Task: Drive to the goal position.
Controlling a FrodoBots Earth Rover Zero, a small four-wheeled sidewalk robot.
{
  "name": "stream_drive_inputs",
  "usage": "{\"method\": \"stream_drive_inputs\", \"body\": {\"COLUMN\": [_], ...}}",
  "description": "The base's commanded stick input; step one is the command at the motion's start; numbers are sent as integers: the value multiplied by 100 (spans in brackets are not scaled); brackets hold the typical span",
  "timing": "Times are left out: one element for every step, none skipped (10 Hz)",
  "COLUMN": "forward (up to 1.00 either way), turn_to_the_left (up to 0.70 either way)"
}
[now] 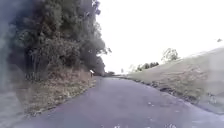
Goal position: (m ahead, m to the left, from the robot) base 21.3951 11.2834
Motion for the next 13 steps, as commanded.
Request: {"method": "stream_drive_inputs", "body": {"forward": [100,100,100,100,100,100,100,100,100,100,100,100,100], "turn_to_the_left": [0,0,0,0,0,0,0,0,0,-12,-36,-21,0]}}
